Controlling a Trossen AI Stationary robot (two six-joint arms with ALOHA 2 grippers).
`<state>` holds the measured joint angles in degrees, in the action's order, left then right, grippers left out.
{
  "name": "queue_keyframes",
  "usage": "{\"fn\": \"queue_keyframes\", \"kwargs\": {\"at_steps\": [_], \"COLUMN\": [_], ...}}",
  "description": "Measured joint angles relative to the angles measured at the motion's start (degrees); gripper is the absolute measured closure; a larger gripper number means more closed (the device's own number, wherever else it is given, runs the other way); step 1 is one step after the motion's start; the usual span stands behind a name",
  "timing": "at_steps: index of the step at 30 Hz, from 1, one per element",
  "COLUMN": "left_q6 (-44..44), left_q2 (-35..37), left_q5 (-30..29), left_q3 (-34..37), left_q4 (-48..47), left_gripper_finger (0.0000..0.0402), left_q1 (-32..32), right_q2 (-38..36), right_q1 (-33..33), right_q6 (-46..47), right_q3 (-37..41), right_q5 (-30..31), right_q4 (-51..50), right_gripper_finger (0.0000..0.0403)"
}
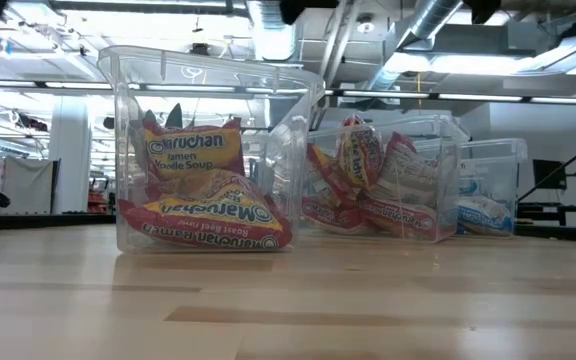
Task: Sort Maruchan noodles
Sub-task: Return to Home Position
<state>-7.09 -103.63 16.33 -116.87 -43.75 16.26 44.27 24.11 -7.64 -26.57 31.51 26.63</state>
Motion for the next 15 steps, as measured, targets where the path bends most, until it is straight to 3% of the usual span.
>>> {"fn": "queue_keyframes", "kwargs": {"at_steps": [10,15], "left_q6": [6.6,10.8], "left_q2": [31.9,44.5], "left_q5": [-2.1,0.3], "left_q3": [57.7,80.7], "left_q4": [45.7,69.9], "left_gripper_finger": [0.0288,0.0288], "left_q1": [-3.5,-3.6], "right_q2": [0.0,0.0], "right_q1": [0.6,-0.7], "right_q6": [0.6,0.4], "right_q3": [0.0,0.0], "right_q5": [0.0,0.1], "right_q4": [-1.2,-0.9], "right_gripper_finger": [0.014,0.014]}}
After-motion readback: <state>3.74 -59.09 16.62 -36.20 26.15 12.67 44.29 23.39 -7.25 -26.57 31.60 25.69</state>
